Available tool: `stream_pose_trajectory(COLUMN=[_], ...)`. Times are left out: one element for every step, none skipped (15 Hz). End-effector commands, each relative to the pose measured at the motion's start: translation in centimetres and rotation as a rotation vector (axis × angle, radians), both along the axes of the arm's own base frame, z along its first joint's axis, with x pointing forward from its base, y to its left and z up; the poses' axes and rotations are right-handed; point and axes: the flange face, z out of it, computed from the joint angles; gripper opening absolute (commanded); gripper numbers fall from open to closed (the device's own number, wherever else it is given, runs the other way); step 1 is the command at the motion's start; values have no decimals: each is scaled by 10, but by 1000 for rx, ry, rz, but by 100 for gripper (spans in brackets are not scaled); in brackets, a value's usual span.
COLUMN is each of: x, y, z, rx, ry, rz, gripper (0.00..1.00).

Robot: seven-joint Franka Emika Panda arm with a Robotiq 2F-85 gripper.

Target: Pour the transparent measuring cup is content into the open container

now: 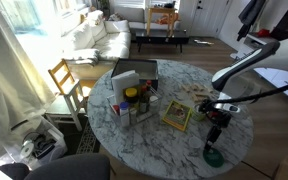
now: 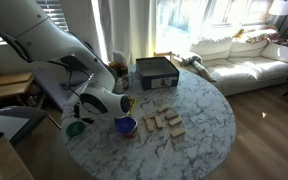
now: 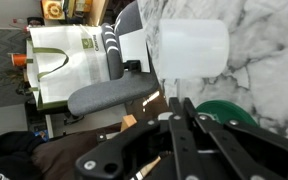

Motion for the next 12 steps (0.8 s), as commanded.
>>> stream_pose_trajectory(x=[11,12,14,15,15,16,17,18,18,19,19,20], y=[-7,-9,-10,-11,-12,-13,-14,-15,-16,-16,-17,-17], z=[-13,-15,-16,-17,-18,-19,-20,-20,-20,-19,-19,-18], rx=[-19,-25,-30,-33,-36,-43,-44,-46,-50,-47,-49,-49], ry=[58,67,76,86,96,104,111,115,121,117,116,115], rz=[-51,-57,-64,-69,-76,-82,-87,-92,-97,-99,-101,-102], gripper=[1,1,1,1,3,4,9,24,34,36,43,50])
